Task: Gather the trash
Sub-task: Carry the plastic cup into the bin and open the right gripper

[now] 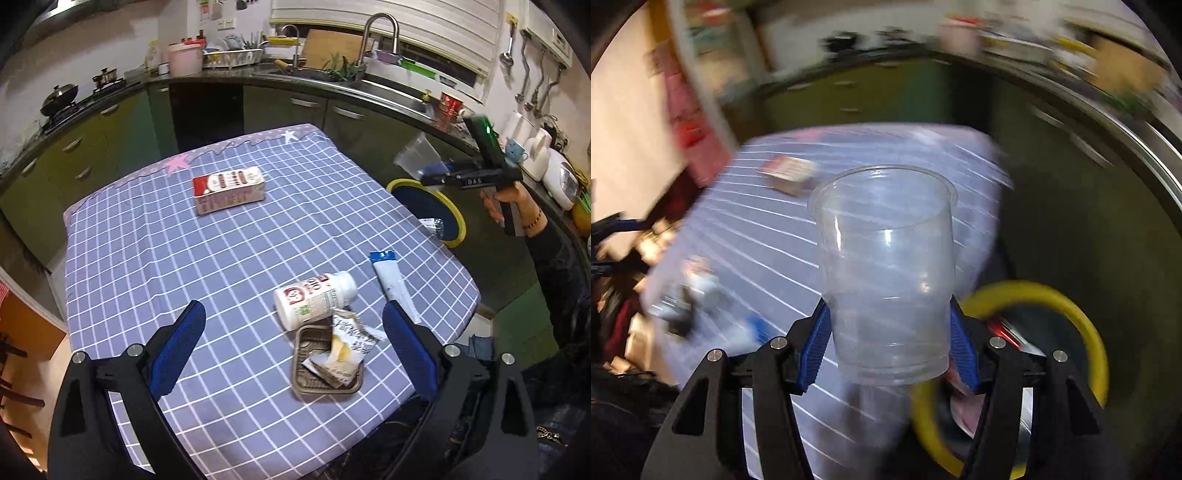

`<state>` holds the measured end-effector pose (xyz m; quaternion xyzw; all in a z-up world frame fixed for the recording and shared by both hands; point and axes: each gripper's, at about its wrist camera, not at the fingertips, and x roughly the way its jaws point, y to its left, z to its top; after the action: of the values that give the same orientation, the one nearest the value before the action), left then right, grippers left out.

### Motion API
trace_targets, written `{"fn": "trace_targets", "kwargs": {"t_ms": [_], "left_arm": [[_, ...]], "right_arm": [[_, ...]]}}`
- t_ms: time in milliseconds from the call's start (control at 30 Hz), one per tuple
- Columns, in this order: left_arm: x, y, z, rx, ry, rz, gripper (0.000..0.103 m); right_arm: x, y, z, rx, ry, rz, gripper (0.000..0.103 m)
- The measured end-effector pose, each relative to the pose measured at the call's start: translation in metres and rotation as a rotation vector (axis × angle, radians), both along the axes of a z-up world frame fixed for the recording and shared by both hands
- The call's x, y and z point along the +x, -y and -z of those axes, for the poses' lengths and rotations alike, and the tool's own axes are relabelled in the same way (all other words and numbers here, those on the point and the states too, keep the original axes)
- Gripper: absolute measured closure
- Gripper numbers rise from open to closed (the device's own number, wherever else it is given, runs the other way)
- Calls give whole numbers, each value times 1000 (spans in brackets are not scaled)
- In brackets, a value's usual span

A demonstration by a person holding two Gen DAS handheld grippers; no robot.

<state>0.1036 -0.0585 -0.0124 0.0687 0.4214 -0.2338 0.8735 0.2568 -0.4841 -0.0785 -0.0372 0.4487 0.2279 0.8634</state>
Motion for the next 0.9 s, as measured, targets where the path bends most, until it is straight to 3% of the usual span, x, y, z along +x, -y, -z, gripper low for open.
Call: {"fn": "trace_targets", "kwargs": {"t_ms": [167,433,533,900], "left_arm": [[-2,14,-1,3,-1,23,11],[-15,28,-6,33,0,46,11],[-18,29,-7,33,-7,51,11],[-34,58,18,97,-23,189,10]], "right_arm": [[-4,66,45,-100,-84,195,45],[24,97,89,-129,-165,310,43],[24,98,94,-169,-143,344,33],[-27,89,59,-91,-34,354,31]]}}
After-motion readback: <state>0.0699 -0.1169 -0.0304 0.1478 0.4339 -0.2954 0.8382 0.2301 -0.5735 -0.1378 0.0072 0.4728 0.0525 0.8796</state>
